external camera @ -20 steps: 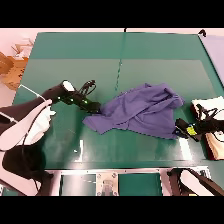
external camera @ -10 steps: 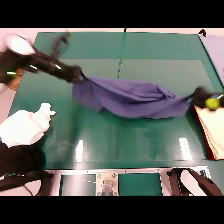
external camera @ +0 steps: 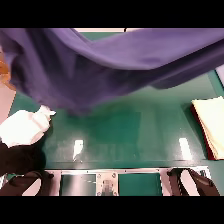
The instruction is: Fold the shirts.
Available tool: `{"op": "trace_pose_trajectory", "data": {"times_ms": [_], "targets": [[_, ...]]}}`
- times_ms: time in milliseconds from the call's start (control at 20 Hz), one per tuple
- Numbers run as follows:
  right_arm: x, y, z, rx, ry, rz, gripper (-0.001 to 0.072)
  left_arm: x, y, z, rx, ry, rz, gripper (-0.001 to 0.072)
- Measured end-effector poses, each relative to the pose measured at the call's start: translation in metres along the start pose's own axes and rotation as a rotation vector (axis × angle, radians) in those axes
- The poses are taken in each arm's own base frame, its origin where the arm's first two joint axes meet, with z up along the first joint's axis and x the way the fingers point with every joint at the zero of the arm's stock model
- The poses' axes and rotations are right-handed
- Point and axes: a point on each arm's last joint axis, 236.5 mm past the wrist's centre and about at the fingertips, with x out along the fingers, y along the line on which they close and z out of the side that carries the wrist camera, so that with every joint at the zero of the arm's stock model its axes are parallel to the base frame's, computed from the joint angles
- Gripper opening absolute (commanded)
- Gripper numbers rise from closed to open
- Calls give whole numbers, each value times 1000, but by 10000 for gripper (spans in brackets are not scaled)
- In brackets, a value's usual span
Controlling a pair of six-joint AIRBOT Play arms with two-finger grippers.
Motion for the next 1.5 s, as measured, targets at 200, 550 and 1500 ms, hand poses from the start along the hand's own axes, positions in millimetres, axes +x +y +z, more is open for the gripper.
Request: {"op": "trace_pose_trajectory", "data": {"times_ms": [200,550,1500], "targets": [[-10,9,10,-10,-38,-2,17,-25,9,26,68,-78,98,29],[83,-90,-61,192,169,-70,17,84,68,-42,17,150,82,30],[255,-332,-347,600,716,-264,326,325,132,-397,-429,776,-182,673]]}}
